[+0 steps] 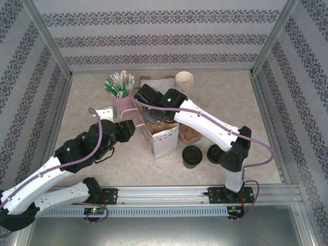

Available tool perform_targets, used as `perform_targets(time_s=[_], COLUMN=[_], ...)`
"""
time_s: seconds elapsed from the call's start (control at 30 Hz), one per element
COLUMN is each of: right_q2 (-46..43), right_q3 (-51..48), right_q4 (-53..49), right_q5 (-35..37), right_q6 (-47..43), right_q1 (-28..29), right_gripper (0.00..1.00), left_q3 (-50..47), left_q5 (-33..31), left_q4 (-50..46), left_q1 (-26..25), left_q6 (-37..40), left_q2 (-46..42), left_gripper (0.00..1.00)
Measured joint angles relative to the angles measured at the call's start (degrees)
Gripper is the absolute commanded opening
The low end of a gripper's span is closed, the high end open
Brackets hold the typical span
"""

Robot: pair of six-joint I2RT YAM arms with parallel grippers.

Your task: Pack the takeout coffee

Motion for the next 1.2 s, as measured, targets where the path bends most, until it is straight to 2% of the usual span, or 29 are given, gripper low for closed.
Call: perform_targets(time_s=[0.73, 1.2], right_q2=[5.62, 5.95], right_q3=[1.92, 0.59], right_q4=[-1.70, -1.14], right_q5=[-2.73, -5.27], right_q6=[-1.33, -1.33], right_q1=[-0.31, -1.70], right_gripper=[0.36, 0.36], left_q3=[-0.13, -0.46], left_q5=[4.37, 5.86], left_q4=[0.07, 0.46], left_q1=[0.00, 0.00], left_q6=[0.83, 1.03], left_q2=[0.00, -1.09], left_gripper=[0.29, 0.18])
